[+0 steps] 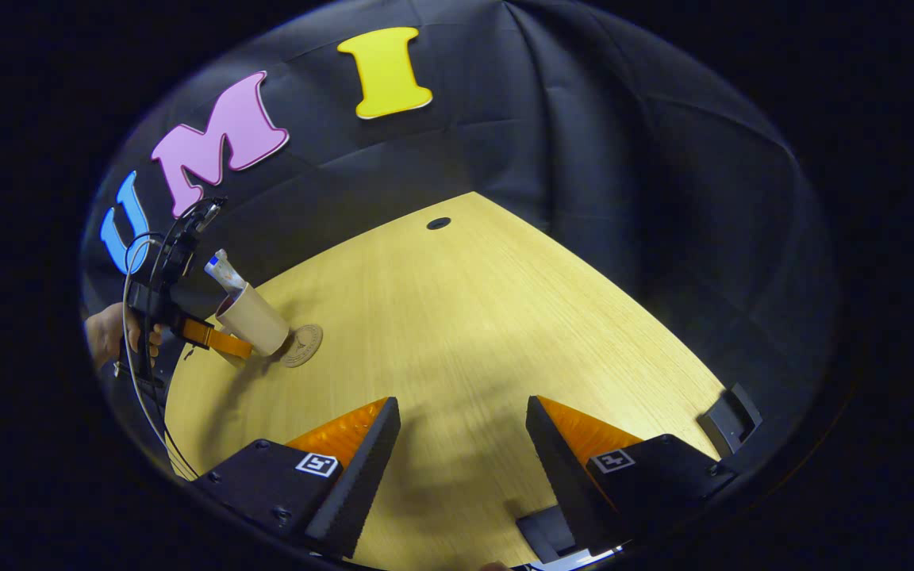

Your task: Put the toothbrush and toothpaste on the desktop into the cup, then pick up the cup and place it on the coaster on the desktop.

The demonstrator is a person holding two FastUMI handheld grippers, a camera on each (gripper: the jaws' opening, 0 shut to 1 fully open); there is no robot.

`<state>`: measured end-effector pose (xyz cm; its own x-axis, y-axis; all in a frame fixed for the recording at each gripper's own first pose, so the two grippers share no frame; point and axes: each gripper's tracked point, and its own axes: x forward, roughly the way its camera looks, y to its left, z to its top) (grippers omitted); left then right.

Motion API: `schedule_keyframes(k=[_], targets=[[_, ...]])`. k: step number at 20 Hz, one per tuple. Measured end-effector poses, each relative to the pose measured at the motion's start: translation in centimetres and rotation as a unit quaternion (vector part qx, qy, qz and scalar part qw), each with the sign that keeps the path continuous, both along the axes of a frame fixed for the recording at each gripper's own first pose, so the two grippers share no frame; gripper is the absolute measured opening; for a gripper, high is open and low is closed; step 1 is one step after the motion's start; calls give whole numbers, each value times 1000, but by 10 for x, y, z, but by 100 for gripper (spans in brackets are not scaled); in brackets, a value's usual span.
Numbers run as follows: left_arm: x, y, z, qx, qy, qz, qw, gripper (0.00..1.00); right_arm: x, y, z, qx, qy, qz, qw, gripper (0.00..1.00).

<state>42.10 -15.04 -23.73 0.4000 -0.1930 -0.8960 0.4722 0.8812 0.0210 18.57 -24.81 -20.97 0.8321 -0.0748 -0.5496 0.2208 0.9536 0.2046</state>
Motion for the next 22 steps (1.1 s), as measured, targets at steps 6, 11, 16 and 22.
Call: schedule_keyframes(k=[6,11,16,22], targets=[[-3,-29,-9,8,12,-25,1000,32,-12,-18,-4,10,4,-31,999,98],[2,-37,-14,16,9,-17,1000,28,-17,-21,-5,12,2,-35,999,98],[-2,-36,-8,16,6,-13,1000,36,-29,-20,-7,11,1,-35,999,98],[-5,-36,28,-13,-46,-10,999,86,-34,-8,7,4,-12,-28,1000,98]])
